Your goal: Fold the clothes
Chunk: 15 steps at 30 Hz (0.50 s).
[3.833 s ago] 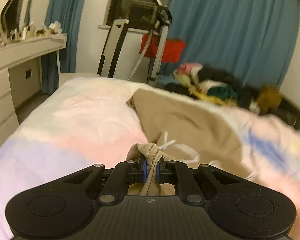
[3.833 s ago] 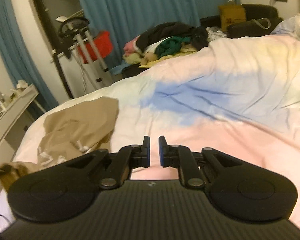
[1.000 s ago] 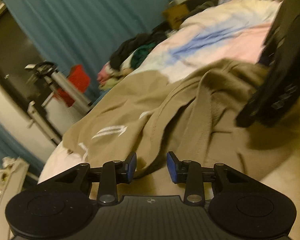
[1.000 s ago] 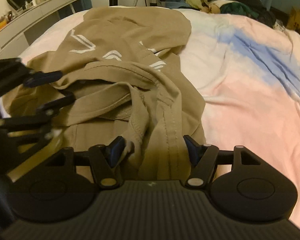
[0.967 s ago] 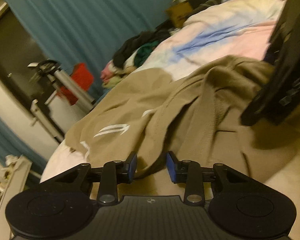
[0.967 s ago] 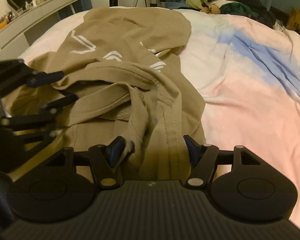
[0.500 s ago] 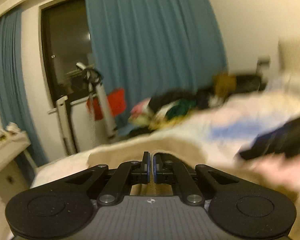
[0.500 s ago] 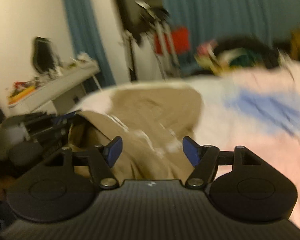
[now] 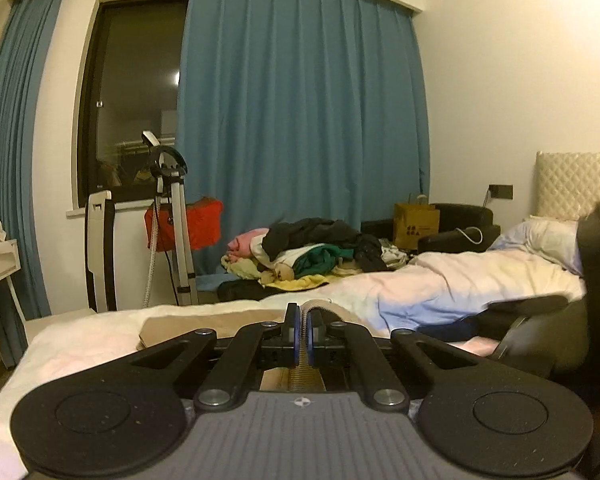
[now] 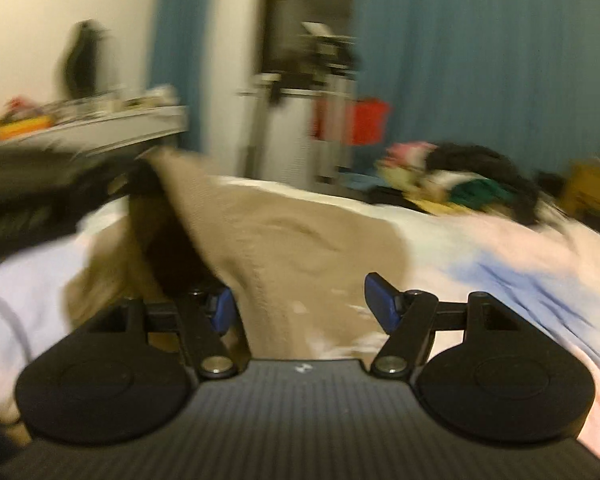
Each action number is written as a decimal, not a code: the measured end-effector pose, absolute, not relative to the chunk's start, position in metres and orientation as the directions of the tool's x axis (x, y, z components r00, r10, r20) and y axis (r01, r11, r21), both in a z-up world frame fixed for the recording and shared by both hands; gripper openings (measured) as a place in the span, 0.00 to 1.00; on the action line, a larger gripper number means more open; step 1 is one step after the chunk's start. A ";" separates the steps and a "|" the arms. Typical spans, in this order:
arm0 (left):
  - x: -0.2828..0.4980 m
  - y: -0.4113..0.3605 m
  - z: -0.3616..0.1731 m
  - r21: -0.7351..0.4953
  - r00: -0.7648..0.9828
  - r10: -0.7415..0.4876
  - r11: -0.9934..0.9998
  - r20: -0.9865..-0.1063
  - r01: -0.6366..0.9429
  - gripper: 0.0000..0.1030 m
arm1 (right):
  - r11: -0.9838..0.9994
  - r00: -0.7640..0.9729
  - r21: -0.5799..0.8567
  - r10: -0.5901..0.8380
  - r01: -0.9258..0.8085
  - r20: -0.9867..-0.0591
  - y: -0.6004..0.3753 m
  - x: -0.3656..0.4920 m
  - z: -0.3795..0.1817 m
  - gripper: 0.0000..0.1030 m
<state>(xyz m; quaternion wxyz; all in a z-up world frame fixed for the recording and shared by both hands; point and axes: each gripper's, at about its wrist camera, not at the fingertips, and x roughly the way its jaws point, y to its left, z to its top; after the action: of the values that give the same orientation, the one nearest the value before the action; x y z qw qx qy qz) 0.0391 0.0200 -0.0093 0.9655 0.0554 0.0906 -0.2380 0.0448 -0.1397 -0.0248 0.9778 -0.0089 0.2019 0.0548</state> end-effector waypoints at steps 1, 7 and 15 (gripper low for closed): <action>0.040 0.016 -0.011 0.062 0.868 -0.453 0.879 -0.203 0.473 0.04 | 0.996 0.904 0.043 0.092 -0.081 -0.418 -0.150 0.044 -0.021 0.66; 0.037 0.005 -0.016 0.027 0.846 -0.494 0.861 -0.200 0.508 0.04 | 0.988 0.801 0.151 0.097 -0.008 -0.591 -0.195 0.037 -0.013 0.66; 0.032 0.031 -0.001 -0.119 0.841 -0.522 0.852 -0.143 0.509 0.03 | 0.997 0.740 0.014 -0.044 0.072 -0.671 -0.220 -0.005 -0.014 0.67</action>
<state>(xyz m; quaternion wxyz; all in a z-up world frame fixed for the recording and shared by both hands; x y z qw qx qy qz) 0.0321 0.0315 -0.0009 0.9586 -0.0379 0.0852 -0.2691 -0.0046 -0.2203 -0.0143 0.9327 0.0195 0.3589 -0.0311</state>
